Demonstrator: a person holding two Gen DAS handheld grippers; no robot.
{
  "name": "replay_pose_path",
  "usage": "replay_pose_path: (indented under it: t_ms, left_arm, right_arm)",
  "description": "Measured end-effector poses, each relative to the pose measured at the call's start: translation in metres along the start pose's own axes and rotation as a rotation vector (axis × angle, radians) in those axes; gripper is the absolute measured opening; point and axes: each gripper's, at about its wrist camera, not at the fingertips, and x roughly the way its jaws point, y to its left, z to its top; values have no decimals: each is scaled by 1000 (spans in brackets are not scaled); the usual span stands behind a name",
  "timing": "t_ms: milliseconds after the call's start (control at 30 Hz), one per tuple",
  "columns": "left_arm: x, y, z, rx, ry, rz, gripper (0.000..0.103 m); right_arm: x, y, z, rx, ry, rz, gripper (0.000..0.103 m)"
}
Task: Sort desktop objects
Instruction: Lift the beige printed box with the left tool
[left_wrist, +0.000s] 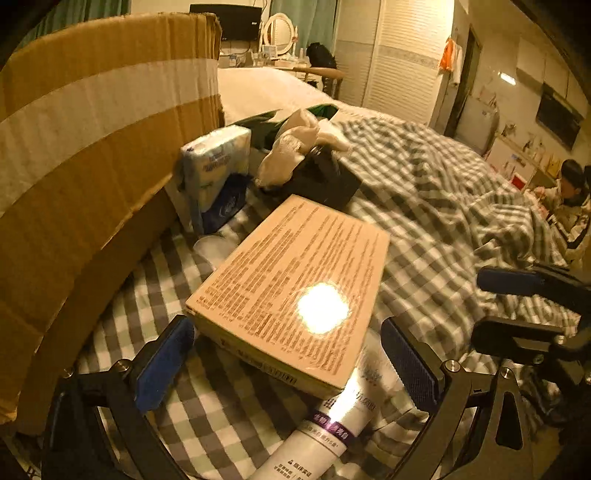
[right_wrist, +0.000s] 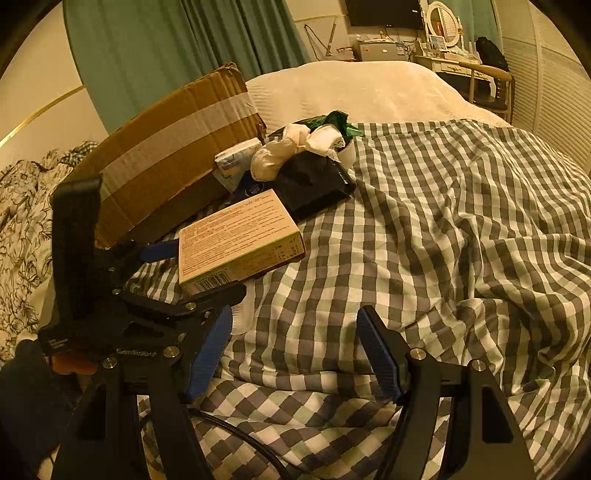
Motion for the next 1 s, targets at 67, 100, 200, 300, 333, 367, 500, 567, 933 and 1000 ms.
replay_pose_path:
  t_ms: [67, 100, 200, 300, 333, 367, 500, 567, 933, 1000]
  left_arm:
    - [-6, -3, 0, 20, -11, -14, 90]
    - [-8, -6, 0, 33, -5, -20, 89]
    - [-16, -23, 2, 98, -16, -42, 89]
    - [-27, -33, 8, 174, -71, 20, 90]
    - [-24, -33, 12, 166, -81, 52, 95]
    - [-23, -30, 13, 148, -77, 53, 98]
    - [-2, -19, 16, 80, -13, 4, 98]
    - [9, -23, 15, 103, 32, 23, 98]
    - [-9, -32, 14, 71, -28, 57, 78]
    - [-31, -24, 17, -9, -70, 40, 78]
  right_arm:
    - [-2, -1, 0, 4, -7, -7, 69]
    - [-4, -2, 0, 6, -12, -14, 69]
    - [-10, -8, 1, 21, -29, -27, 69]
    - [-16, -18, 3, 57, -52, -31, 69]
    - [-18, -22, 4, 72, -59, -32, 69]
    - [-19, -26, 4, 86, -63, -33, 69]
    - [-18, -34, 5, 123, -64, -26, 70]
    - [-17, -34, 5, 128, -62, -27, 70]
    - [-15, -29, 2, 108, -61, -52, 69]
    - [-18, -27, 1, 99, -70, -55, 69]
